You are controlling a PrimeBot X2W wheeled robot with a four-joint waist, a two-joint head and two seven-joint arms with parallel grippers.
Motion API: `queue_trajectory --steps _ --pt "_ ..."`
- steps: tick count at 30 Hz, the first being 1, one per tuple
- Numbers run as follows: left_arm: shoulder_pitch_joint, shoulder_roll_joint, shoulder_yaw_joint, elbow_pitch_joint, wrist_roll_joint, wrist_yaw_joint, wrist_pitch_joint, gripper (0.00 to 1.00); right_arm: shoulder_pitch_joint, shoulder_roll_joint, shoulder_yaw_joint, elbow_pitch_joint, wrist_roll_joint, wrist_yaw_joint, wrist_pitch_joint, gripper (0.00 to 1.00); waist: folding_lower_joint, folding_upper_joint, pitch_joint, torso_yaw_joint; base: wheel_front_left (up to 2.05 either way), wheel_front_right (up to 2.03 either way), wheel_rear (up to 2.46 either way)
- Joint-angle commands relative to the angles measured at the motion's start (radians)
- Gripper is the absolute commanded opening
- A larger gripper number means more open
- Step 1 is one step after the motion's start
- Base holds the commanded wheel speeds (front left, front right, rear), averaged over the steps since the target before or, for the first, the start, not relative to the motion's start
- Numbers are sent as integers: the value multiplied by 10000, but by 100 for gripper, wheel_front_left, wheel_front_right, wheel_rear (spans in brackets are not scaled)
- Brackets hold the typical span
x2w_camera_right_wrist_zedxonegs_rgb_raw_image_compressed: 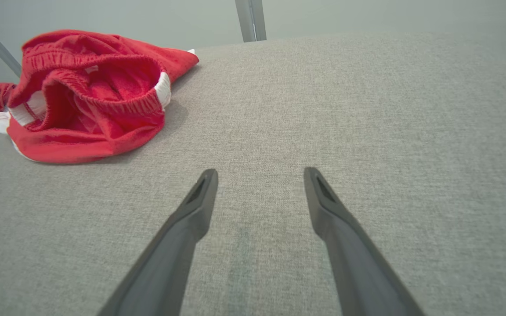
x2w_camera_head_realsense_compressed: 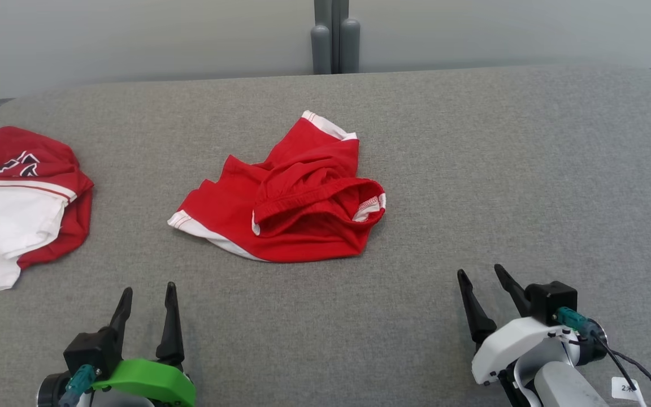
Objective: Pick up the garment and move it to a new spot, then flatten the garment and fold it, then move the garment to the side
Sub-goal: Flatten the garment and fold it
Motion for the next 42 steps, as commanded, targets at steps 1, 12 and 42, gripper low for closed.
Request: queue_trajectory --steps 1,12,42 --pt "10 8 -88 -27 -79 58 7 100 -16 -16 86 -134 -89 -14 3 100 0 -1 114 128 0 0 0" --pt "-656 20 -1203 68 -588 76 7 100 -1644 -243 2337 -497 -110 -14 1 100 0 -1 750 1620 0 0 0" --pt "-407 12 -2397 177 -1486 358 7 100 -5165 -846 3282 3148 -4622 -16 2 80 0 -1 1232 4281 0 0 0"
